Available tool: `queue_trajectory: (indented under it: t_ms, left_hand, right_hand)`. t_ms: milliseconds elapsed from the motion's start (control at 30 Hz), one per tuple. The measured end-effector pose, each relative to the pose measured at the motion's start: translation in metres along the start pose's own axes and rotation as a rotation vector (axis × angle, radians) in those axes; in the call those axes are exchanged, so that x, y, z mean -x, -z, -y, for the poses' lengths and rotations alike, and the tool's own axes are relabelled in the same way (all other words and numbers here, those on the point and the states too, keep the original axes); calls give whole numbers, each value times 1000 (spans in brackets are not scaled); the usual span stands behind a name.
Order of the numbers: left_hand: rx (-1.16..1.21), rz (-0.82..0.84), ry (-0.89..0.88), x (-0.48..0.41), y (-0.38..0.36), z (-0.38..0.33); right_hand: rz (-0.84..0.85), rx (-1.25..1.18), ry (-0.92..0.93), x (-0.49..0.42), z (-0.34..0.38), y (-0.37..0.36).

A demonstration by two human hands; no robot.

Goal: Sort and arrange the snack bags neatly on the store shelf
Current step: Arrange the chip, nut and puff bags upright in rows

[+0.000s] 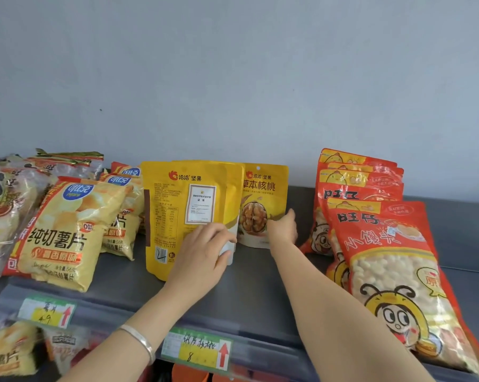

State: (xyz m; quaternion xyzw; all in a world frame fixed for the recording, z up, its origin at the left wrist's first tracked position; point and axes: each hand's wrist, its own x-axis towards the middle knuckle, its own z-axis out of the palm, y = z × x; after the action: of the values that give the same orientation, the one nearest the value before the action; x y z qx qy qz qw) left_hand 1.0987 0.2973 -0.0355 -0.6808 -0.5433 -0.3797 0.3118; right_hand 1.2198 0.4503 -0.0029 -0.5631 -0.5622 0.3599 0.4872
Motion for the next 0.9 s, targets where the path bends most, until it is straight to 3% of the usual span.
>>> queue_trajectory:
  t_ms: [200,433,667,767,900]
  left_hand:
    - [-27,-16,8,0,-1,0]
    - [-151,-6,21,-1,9,-5]
    - [-443,194,105,4,27,-7]
    - [-408,207,111,14,42,2]
    - [-175,213,59,30,71,22]
  right_hand:
    - [49,-30,16,2,-8,0]
    - [-78,-106,25,26,9,17]
    - [-207,-119,61,71,15,33]
    - [-254,-121,83,95,14,33]
    - [-321,-103,94,129,13,26]
